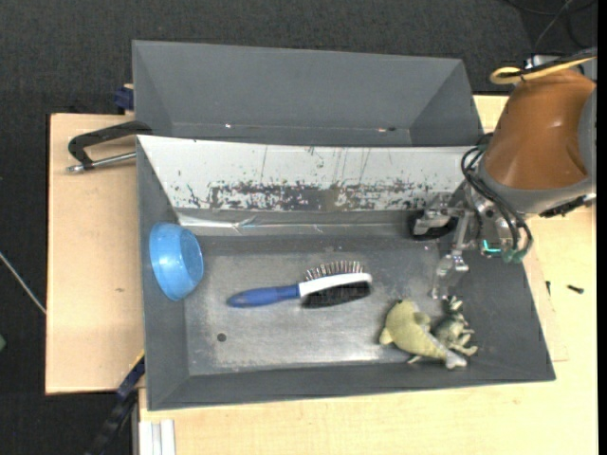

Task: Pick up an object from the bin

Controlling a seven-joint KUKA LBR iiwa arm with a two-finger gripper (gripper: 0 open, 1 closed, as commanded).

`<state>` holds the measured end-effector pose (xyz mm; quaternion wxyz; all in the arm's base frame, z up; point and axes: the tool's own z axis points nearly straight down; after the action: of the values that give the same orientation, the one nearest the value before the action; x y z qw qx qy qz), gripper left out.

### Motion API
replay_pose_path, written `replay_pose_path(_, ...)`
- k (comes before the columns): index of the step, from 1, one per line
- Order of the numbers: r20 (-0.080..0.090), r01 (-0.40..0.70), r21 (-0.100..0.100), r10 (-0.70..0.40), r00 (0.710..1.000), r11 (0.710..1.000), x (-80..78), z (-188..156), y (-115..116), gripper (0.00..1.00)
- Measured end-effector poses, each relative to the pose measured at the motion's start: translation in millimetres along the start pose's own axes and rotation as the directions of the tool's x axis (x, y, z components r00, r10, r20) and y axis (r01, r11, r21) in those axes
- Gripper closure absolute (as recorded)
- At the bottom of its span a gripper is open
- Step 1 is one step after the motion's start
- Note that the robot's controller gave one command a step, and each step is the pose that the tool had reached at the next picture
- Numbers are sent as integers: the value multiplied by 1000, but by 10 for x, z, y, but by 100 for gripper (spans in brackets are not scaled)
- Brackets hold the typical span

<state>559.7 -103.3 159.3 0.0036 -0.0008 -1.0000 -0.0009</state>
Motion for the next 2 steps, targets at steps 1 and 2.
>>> replay_pose_path(1,22,221,7,-222,975,975,299,637,-284,0)
replay_pose_path(2,8,332,2,-332,943,943,527,375,252,0)
